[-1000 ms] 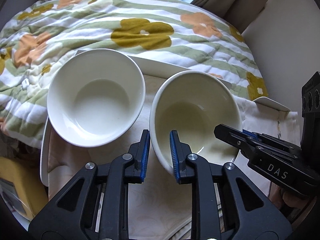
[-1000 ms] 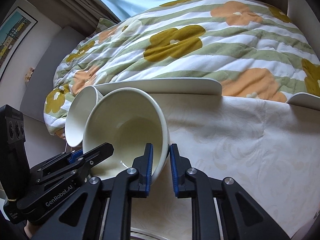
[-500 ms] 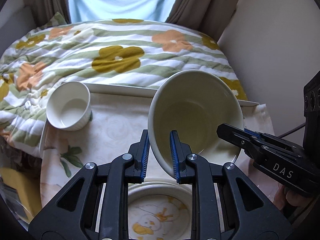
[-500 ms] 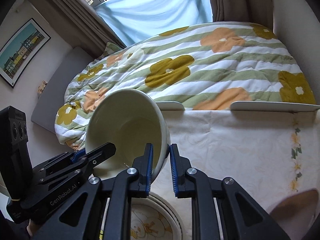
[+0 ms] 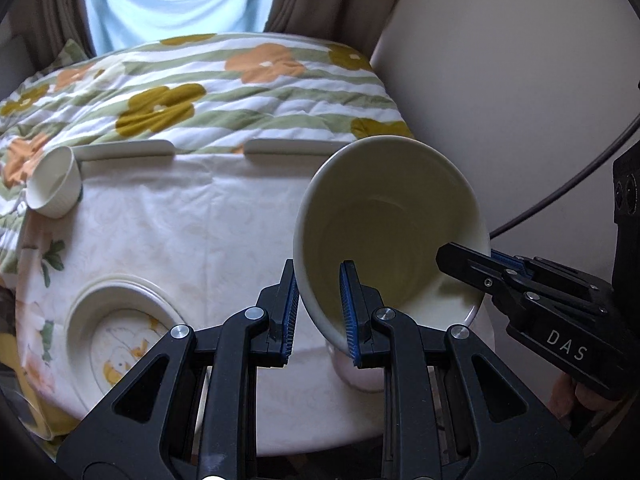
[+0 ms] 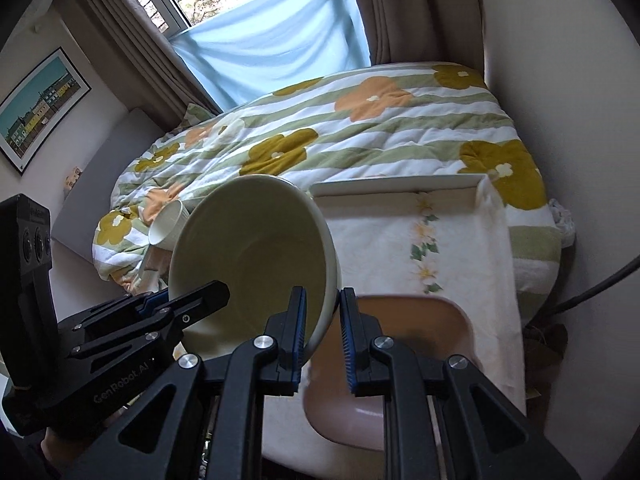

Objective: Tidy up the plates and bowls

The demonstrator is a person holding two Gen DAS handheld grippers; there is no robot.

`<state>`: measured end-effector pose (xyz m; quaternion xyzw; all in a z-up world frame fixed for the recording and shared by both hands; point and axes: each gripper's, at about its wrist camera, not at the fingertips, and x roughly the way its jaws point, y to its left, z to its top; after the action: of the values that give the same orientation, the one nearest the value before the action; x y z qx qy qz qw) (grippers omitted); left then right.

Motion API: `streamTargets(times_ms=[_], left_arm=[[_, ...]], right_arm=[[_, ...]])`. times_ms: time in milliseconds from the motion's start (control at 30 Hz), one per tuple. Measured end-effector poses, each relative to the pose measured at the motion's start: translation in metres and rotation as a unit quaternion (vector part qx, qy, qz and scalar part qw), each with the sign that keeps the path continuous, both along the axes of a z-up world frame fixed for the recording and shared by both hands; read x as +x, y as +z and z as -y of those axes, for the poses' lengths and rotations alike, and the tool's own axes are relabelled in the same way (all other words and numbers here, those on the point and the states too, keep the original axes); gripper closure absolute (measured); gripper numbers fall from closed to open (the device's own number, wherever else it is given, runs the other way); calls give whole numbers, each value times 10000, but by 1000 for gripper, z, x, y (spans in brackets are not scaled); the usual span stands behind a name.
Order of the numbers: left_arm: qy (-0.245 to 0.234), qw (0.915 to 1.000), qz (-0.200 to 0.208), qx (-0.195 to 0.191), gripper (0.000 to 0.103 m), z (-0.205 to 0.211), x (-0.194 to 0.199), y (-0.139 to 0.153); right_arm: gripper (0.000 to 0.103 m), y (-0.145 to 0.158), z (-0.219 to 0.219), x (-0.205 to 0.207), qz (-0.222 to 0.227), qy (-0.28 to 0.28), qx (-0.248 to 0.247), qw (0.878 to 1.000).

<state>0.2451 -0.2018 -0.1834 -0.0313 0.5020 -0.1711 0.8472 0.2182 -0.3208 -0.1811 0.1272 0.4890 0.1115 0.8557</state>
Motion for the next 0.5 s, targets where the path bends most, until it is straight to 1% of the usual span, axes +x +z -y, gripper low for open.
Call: streamTargets(times_ms=[133,233,400,500], left_arm=[[-193,9992,-357,69,85,25,-7,-23],[-381,9975,-547,232,85,38,-9,-40],[-661,9937,-777,465,85,52,-3,-67],[-773,9918,-831,595,85,59,0,-79]], right_arm=[[88,-19,25,-13,-258,-182,57,9995],[88,-36,37,-21,-449,-330,90,9984],[88,-69,48,-27,-813,-654,276,9942],[88,-80,50,-29,-934,-714,268,9927]])
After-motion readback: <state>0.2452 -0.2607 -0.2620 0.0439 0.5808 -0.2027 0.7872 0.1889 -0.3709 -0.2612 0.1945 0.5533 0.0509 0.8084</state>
